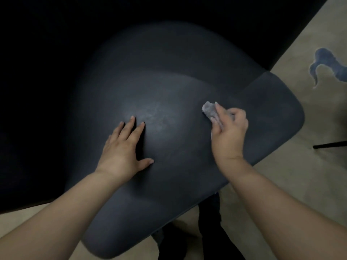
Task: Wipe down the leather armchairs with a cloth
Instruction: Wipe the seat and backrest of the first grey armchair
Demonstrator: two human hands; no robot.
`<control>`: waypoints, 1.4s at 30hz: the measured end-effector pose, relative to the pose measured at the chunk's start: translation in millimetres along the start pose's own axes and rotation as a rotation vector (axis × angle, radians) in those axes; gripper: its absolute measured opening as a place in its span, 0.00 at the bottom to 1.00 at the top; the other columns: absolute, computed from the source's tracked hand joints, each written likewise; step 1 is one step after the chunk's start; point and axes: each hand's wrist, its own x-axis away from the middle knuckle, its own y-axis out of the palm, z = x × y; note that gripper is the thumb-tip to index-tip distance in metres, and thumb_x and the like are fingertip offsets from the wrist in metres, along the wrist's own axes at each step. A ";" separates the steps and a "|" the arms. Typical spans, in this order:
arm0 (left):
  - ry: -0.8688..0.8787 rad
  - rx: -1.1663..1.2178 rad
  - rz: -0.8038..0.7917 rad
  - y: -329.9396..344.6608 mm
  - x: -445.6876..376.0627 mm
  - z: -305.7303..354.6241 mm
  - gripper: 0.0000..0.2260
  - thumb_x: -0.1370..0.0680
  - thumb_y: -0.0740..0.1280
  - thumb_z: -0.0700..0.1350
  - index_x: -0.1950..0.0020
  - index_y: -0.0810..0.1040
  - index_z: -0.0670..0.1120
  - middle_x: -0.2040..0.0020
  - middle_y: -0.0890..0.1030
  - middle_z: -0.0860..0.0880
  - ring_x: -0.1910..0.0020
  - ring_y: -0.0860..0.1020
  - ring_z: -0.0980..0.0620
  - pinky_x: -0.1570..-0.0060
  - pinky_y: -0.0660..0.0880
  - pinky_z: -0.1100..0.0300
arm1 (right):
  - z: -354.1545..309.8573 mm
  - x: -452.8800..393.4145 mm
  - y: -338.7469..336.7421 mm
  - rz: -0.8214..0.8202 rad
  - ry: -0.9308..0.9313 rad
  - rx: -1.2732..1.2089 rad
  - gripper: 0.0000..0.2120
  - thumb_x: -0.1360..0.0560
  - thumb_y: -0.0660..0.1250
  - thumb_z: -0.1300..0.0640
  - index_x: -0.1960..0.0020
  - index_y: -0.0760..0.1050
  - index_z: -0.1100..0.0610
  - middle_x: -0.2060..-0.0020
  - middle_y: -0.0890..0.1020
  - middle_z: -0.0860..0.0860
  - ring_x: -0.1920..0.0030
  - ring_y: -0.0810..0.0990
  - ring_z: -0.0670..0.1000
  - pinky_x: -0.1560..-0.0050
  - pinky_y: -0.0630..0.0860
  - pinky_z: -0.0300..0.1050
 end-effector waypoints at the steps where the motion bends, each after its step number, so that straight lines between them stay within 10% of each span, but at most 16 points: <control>1: -0.008 0.002 0.004 0.6 3.0 -3.3 0.49 0.33 0.73 0.63 0.22 0.47 0.58 0.21 0.43 0.57 0.23 0.44 0.52 0.27 0.53 0.47 | -7.2 7.8 4.9 0.003 0.009 -0.011 0.20 0.29 0.69 0.68 0.38 0.79 0.57 0.50 0.74 0.63 0.54 0.72 0.63 0.48 0.67 0.43; 6: -0.032 0.021 -0.003 1.1 10.7 -6.2 0.48 0.33 0.73 0.63 0.22 0.48 0.57 0.21 0.43 0.57 0.23 0.44 0.51 0.27 0.52 0.48 | -49.1 57.3 24.2 -0.394 -0.408 -0.031 0.20 0.32 0.72 0.66 0.41 0.81 0.55 0.52 0.77 0.60 0.58 0.74 0.62 0.58 0.77 0.54; 12: -0.083 -0.020 0.027 -28.4 25.4 -14.7 0.39 0.27 0.68 0.60 0.22 0.53 0.54 0.20 0.48 0.52 0.22 0.46 0.48 0.26 0.50 0.49 | -43.7 -12.3 7.3 -0.344 -0.119 -0.048 0.17 0.28 0.69 0.66 0.40 0.80 0.56 0.49 0.74 0.61 0.50 0.74 0.63 0.42 0.73 0.53; 23: -0.161 -0.085 0.293 -190.4 110.9 -23.7 0.30 0.23 0.63 0.56 0.23 0.59 0.52 0.24 0.61 0.54 0.24 0.55 0.51 0.26 0.55 0.53 | -196.2 -33.5 -47.6 -0.459 -0.046 -0.340 0.16 0.25 0.68 0.62 0.38 0.78 0.53 0.49 0.69 0.49 0.54 0.73 0.43 0.57 0.63 0.17; 29: -0.219 -0.108 0.493 -257.2 159.6 -52.5 0.28 0.30 0.74 0.47 0.31 0.73 0.44 0.32 0.74 0.46 0.32 0.69 0.43 0.30 0.57 0.55 | -270.6 -32.6 -52.4 -0.529 -0.080 -0.473 0.16 0.24 0.68 0.59 0.37 0.77 0.49 0.50 0.69 0.45 0.50 0.75 0.43 0.42 0.73 0.37; 32: -0.275 -0.031 0.567 -270.0 173.1 -82.0 0.25 0.29 0.73 0.42 0.33 0.75 0.42 0.33 0.75 0.44 0.33 0.69 0.41 0.30 0.58 0.55 | -295.9 -19.7 -40.7 -0.542 -0.057 -0.522 0.16 0.24 0.68 0.58 0.38 0.77 0.47 0.52 0.69 0.42 0.53 0.74 0.34 0.48 0.70 0.25; 37: -0.368 0.087 0.622 -282.8 184.2 -147.6 0.22 0.24 0.68 0.42 0.31 0.73 0.49 0.30 0.71 0.50 0.31 0.64 0.47 0.33 0.53 0.64 | -332.2 20.7 -17.3 -0.623 0.036 -0.601 0.15 0.23 0.67 0.56 0.38 0.77 0.45 0.50 0.70 0.43 0.51 0.79 0.49 0.49 0.79 0.44; 42: -0.350 0.301 0.538 -289.8 183.0 -206.9 0.24 0.23 0.67 0.48 0.28 0.67 0.57 0.27 0.63 0.56 0.32 0.67 0.52 0.31 0.65 0.54 | -378.8 60.4 -6.6 -0.562 0.032 -0.666 0.15 0.24 0.67 0.58 0.39 0.77 0.46 0.50 0.72 0.46 0.57 0.74 0.31 0.60 0.67 0.18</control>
